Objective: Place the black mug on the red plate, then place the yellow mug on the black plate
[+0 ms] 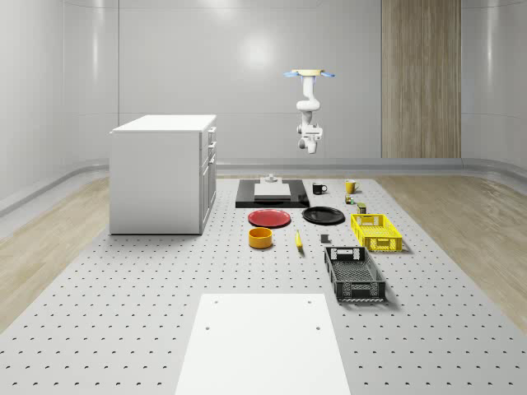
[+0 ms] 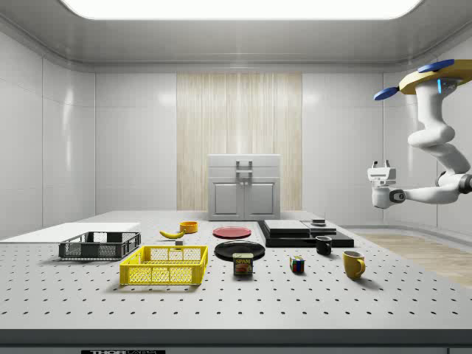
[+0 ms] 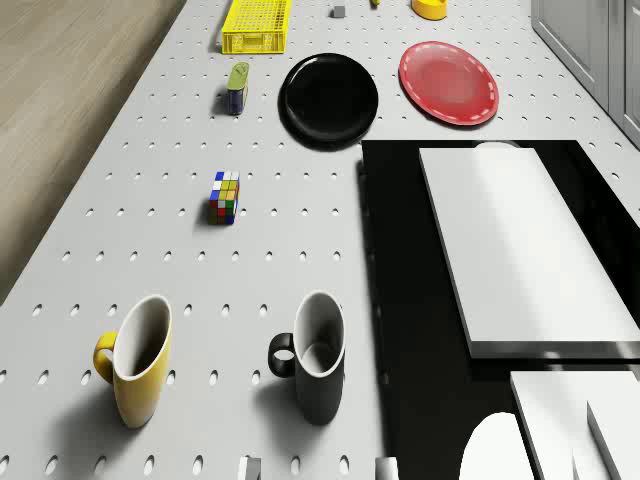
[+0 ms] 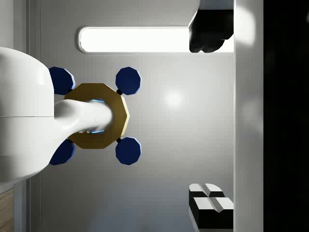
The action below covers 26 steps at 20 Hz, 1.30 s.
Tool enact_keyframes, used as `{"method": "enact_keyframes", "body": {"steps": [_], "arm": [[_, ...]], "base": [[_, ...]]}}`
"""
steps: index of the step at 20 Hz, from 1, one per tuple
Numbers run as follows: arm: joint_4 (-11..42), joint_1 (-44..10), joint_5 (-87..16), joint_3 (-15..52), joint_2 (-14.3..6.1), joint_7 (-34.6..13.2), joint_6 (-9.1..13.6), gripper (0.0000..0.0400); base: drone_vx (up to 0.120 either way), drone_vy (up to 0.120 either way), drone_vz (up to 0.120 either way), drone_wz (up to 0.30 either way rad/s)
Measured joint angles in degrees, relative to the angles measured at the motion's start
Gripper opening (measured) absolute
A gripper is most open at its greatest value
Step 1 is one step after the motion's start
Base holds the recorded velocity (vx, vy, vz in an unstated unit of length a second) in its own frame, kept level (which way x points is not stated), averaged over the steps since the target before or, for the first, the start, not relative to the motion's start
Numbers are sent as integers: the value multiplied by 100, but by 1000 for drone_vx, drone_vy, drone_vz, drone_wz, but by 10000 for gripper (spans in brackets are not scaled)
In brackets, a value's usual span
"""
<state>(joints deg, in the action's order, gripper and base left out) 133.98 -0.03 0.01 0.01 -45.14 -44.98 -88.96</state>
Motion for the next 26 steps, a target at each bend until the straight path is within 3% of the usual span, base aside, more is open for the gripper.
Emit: {"method": "enact_keyframes", "body": {"steps": [6,12,22,26], "arm": [[-733,-16,6,8,145,9,561,400],[-1351,-26,10,14,370,13,927,400],[-1678,-36,13,21,488,17,1092,400],[-1693,-39,14,23,488,18,1090,400]], "base": [[0,0,0,0],[0,0,0,0],[0,0,0,0],[100,0,0,0]]}}
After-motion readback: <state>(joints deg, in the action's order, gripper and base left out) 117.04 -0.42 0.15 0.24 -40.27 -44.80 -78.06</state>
